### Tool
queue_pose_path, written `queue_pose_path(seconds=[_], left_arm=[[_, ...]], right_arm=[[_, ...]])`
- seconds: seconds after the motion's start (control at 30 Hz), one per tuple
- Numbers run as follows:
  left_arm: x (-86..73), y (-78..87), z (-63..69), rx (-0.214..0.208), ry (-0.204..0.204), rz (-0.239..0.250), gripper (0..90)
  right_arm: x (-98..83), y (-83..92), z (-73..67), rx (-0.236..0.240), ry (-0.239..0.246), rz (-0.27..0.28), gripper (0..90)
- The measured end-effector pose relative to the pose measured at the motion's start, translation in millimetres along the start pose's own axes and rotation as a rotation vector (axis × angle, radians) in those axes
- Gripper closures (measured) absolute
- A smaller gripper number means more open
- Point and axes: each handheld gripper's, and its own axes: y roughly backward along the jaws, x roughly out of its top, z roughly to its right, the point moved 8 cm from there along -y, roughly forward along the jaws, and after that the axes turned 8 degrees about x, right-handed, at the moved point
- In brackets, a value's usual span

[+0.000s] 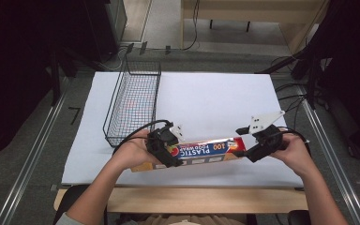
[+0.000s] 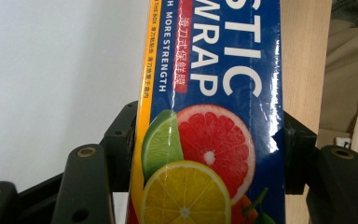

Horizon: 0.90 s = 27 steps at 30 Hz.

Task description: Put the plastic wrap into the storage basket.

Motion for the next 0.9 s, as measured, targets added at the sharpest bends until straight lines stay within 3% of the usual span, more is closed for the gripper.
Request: queue_pose_path(seconds=[0.2,0.3,0.47,0.8,0.9], left_arm=[[-3.0,13.5,-10.9,0.03,0.04,0.016,39.0],[-3.4,19.9,-14.7,0.044,0.065,0.03,39.1],[-5.8,28.6,-21.0,0.055,0.12,0.035,39.1],[-10.7,42.5,-34.1,0.068,0.233,0.06,39.2],[-12.1,45.7,-38.7,0.085,0.247,0.064,39.2]], right_arm=[[-14.5,7.7,12.1,-0.046,-0.049,0.014,24.0],[-18.1,6.6,16.0,-0.077,-0.05,0.032,24.0],[-23.9,-7.0,17.2,-0.054,-0.082,0.035,24.0],[-33.5,-40.9,14.5,-0.07,-0.117,-0.029,23.4],[-35.6,-50.0,15.5,-0.091,-0.137,-0.038,23.5]])
